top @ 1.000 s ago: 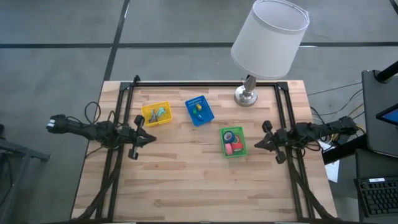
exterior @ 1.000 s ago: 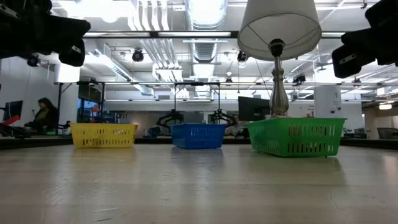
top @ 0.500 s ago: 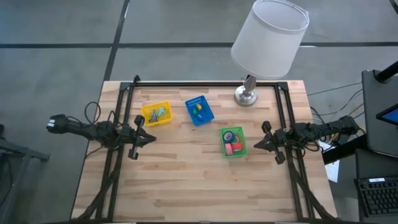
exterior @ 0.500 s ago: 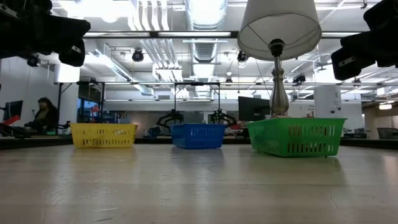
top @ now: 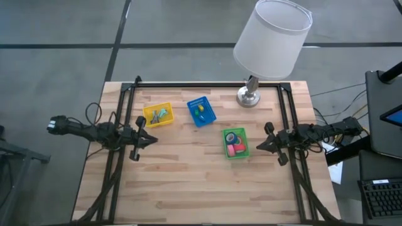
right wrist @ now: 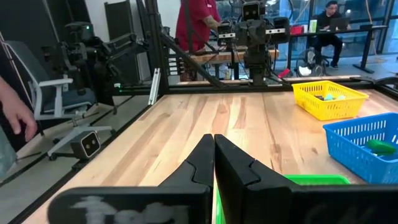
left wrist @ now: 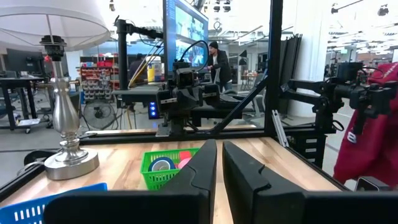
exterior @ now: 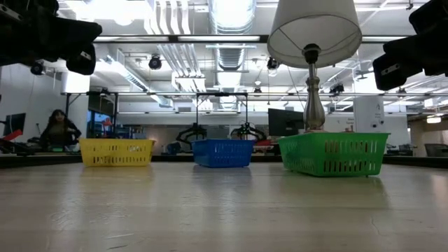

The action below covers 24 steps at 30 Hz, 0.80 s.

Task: Pick and place Stapler, Stapler remover, tape
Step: Return to Home Position

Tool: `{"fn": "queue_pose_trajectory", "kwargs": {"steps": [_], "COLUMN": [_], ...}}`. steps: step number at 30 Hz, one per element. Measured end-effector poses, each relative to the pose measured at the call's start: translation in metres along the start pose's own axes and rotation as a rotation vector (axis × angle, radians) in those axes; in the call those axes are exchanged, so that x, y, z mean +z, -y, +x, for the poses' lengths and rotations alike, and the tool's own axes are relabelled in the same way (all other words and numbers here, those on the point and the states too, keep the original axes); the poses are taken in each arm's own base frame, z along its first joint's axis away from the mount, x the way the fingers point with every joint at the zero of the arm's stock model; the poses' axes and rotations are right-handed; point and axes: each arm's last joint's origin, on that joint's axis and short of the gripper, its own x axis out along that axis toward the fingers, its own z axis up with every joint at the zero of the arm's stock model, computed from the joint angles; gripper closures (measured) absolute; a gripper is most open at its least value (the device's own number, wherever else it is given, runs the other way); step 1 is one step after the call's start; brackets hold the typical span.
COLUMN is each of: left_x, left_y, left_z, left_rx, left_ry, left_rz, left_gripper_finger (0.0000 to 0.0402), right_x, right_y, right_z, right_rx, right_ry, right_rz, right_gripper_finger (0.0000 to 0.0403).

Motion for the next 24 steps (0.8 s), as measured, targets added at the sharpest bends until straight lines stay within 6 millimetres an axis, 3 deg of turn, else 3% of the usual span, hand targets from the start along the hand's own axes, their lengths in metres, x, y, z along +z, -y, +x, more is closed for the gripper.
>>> {"fn": "queue_pose_trajectory", "kwargs": {"steps": [24], "left_x": [0.0001], "left_y": [0.0000], "left_z": [0.0000], "left_rx": [0.000], "left_ry": [0.000], "left_rz": [0.000], "left_gripper_finger": [0.0369], "right_x": [-0.0001], "right_y": [0.0000], "right_z": [0.0000], "right_rx": [-0.001], "right_ry": [-0.001], "right_rz": [0.000], "right_gripper_finger": [0.0394]}}
